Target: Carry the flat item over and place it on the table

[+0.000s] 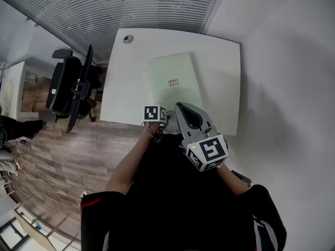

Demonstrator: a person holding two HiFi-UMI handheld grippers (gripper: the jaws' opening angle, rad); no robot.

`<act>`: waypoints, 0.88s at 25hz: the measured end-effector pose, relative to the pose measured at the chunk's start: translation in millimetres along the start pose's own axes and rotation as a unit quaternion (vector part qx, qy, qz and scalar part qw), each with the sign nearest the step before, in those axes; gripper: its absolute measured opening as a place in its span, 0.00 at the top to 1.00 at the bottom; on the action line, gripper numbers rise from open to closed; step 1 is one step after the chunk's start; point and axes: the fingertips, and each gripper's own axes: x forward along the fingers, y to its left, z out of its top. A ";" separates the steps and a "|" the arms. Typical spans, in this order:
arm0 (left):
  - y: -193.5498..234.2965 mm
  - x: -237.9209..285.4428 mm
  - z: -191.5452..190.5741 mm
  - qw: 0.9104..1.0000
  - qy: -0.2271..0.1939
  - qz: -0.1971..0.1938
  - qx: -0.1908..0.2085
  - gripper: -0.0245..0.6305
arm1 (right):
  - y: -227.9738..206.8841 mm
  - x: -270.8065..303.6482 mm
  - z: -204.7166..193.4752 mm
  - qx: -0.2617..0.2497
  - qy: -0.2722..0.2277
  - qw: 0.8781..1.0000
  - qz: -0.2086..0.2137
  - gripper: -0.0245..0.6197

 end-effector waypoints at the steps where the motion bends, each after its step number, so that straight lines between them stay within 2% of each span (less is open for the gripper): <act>1: -0.6 -0.3 0.7 1.000 -0.001 0.003 0.007 0.33 | -0.5 -1.2 0.3 0.001 -0.002 1.000 -0.001 0.96; 5: 0.1 -6.7 5.2 0.999 -0.011 0.019 0.033 0.33 | -0.5 -5.5 2.4 0.005 -0.010 1.000 -0.006 0.96; 8: 2.2 -24.9 18.0 0.995 -0.045 0.047 0.070 0.39 | -1.1 -9.9 3.6 0.011 -0.016 1.000 -0.010 0.96; 12: -7.2 -63.9 36.6 0.986 -0.110 0.070 0.103 0.57 | 0.0 -14.9 5.7 0.018 -0.023 0.999 -0.015 0.96; 15: -19.7 -90.8 48.9 0.974 -0.169 0.079 0.130 0.66 | 1.5 -16.9 5.5 0.017 -0.027 0.999 -0.017 0.96; 18: -31.3 -119.9 62.5 0.956 -0.232 0.092 0.156 0.74 | 2.7 -17.9 5.1 0.019 -0.028 0.999 -0.017 0.96; 22: -46.0 -154.6 71.0 0.933 -0.292 0.105 0.182 0.87 | 3.9 -20.6 5.7 0.023 -0.033 0.999 -0.022 0.96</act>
